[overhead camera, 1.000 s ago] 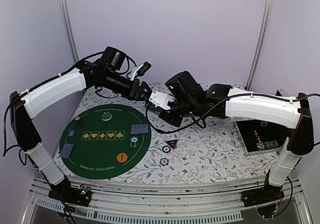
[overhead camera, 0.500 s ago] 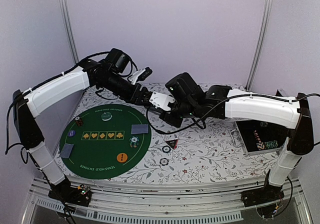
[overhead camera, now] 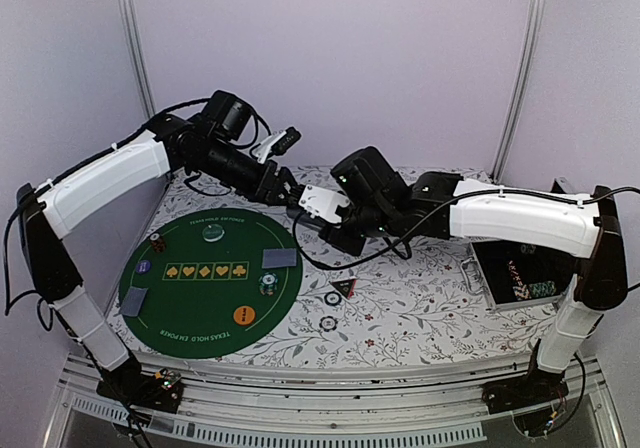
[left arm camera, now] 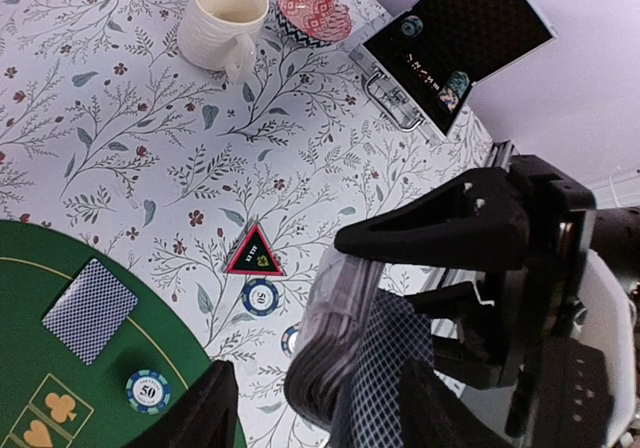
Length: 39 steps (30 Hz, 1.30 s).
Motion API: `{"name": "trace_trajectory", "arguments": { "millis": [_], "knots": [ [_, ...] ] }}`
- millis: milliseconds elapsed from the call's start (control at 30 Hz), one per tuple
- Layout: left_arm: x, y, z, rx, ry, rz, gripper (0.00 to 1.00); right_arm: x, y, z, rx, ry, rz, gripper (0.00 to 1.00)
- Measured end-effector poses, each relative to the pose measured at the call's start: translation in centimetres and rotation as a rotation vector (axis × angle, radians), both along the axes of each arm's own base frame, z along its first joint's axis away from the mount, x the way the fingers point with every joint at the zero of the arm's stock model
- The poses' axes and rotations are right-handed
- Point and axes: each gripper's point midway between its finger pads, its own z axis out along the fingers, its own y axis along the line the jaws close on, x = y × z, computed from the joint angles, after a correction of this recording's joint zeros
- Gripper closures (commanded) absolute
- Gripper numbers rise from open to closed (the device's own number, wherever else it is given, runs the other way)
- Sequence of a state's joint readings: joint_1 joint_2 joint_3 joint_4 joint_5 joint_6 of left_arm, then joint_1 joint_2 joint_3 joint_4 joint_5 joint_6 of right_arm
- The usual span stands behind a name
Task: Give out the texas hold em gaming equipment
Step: Pick up the poker card from the face-down deck piles.
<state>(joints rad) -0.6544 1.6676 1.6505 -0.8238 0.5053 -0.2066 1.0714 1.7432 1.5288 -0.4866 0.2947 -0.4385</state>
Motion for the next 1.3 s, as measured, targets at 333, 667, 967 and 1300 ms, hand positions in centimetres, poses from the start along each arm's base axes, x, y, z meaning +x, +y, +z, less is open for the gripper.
{"name": "trace_trajectory", "arguments": {
  "millis": [333,667,967,1300],
  "knots": [
    [-0.3,0.7,1.8,-0.036,-0.014,0.01,0.6,-0.1,-0.1,-0.5,-0.009,0.005,0.0,0.56],
    [-0.6,0.9,1.1,-0.03,0.022,0.015,0.74,-0.1,-0.2,-0.7,-0.013,0.007,0.0,0.56],
    [-1.0,0.7,1.2,-0.046,0.039,0.0,0.76,-0.1,-0.2,-0.7,-0.015,0.005,-0.001,0.56],
    [-1.0,0.8,0.4,-0.029,0.052,0.008,0.89,-0.1,-0.3,-0.7,-0.018,0.003,-0.001,0.56]
  ]
}}
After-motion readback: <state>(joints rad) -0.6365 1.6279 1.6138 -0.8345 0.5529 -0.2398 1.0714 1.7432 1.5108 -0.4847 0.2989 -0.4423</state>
